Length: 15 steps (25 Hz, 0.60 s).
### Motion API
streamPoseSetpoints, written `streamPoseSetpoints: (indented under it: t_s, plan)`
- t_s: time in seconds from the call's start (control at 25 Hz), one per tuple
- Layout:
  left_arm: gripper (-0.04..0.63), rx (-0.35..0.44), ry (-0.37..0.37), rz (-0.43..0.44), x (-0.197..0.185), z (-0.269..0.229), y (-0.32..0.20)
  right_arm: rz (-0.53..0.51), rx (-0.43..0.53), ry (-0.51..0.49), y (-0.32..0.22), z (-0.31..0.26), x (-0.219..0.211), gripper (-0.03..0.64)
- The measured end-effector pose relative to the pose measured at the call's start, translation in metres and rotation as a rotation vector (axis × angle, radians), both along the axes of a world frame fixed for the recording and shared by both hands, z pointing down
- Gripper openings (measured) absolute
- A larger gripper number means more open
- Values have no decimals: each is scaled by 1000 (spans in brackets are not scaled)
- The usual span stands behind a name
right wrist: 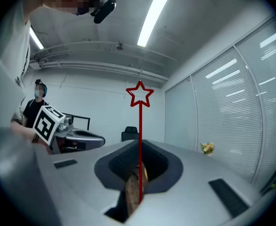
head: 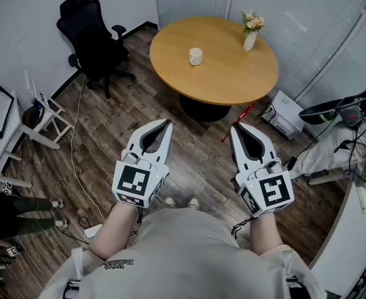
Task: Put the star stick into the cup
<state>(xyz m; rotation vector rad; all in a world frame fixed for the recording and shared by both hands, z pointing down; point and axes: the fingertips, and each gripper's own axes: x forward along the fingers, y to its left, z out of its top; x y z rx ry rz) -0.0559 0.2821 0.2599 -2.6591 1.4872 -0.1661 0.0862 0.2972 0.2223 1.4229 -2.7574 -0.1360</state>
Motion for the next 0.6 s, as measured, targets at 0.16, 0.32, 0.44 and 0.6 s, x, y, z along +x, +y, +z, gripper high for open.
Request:
streamPoseSetpoints:
  t_s: [0.16, 0.32, 0.44, 0.6]
  plan:
    - [20, 1, 2, 1, -1, 1, 0, 8, 0, -15, -1, 1, -1, 37]
    - [20, 0, 3, 5, 1, 2, -5, 9, 2, -16, -7, 1, -2, 37]
    - [20, -5, 3, 4, 0, 2, -8, 10, -1, -17, -11, 1, -2, 37]
    - [20, -10, 2, -1, 1, 3, -11, 10, -6, -19, -16, 1, -1, 37]
